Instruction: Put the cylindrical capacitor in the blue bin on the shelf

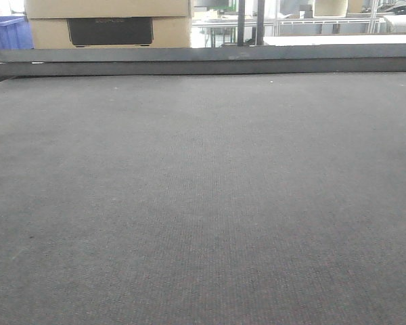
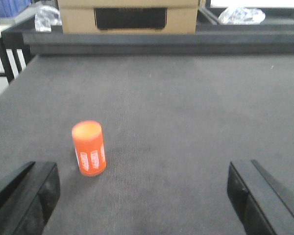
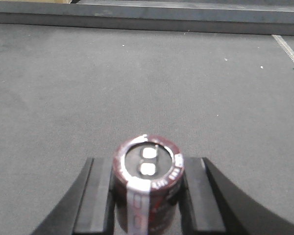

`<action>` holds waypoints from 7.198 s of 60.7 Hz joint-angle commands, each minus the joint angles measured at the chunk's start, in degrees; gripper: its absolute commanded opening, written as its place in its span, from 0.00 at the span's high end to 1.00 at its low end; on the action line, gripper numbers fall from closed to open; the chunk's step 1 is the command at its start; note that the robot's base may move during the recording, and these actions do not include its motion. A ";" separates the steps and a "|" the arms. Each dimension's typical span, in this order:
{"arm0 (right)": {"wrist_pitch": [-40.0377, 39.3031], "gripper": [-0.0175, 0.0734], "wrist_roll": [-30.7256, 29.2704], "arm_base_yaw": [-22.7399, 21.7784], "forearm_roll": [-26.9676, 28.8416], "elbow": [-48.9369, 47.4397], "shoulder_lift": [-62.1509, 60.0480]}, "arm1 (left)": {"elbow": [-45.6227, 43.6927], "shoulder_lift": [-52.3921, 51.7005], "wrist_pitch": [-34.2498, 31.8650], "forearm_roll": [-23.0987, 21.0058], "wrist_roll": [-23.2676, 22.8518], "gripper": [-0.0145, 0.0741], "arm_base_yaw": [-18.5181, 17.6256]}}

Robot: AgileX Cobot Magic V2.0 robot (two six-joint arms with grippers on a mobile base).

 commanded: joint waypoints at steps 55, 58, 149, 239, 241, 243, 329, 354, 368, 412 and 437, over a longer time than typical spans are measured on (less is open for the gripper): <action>-3.60 0.99 -0.15 2.13 -0.63 0.12 -0.39 | -13.27 58.04 -40.59 -12.42 0.55 0.16 5.12; -3.35 0.99 -0.15 2.14 -0.63 0.12 -0.39 | -15.04 59.89 -40.56 -12.42 0.55 0.16 5.93; -2.81 0.99 -0.15 2.24 -0.63 0.12 -0.39 | -27.93 63.44 -23.04 -2.02 0.55 0.96 10.24; 1.46 0.99 -0.65 7.46 -0.63 0.10 -14.88 | -25.18 -9.66 38.55 -0.61 0.55 0.96 -8.25; 1.46 0.99 -0.64 7.46 -0.63 0.10 -15.65 | -25.07 -9.80 38.55 -0.61 0.55 0.96 -8.25; 1.46 0.99 -0.64 7.46 -0.63 0.10 -16.38 | -25.06 -9.94 38.55 -0.61 0.55 0.96 -8.25; 1.53 0.99 -0.64 7.46 -0.63 0.10 -17.07 | -25.06 -9.92 38.55 -0.34 0.55 0.96 -8.25; 1.53 0.99 -0.64 7.46 -0.63 0.10 -17.07 | -25.06 -9.92 38.55 -0.34 0.55 0.96 -8.25; 1.53 0.99 -0.64 7.46 -0.63 0.10 -17.07 | -25.06 -9.92 38.55 -0.34 0.55 0.96 -8.25; 1.53 0.99 -0.64 7.46 -0.63 0.10 -17.07 | -25.06 -9.92 38.55 -0.34 0.55 0.96 -8.25; 1.53 0.99 -0.64 7.46 -0.63 0.10 -17.07 | -25.06 -9.92 38.55 -0.34 0.55 0.96 -8.25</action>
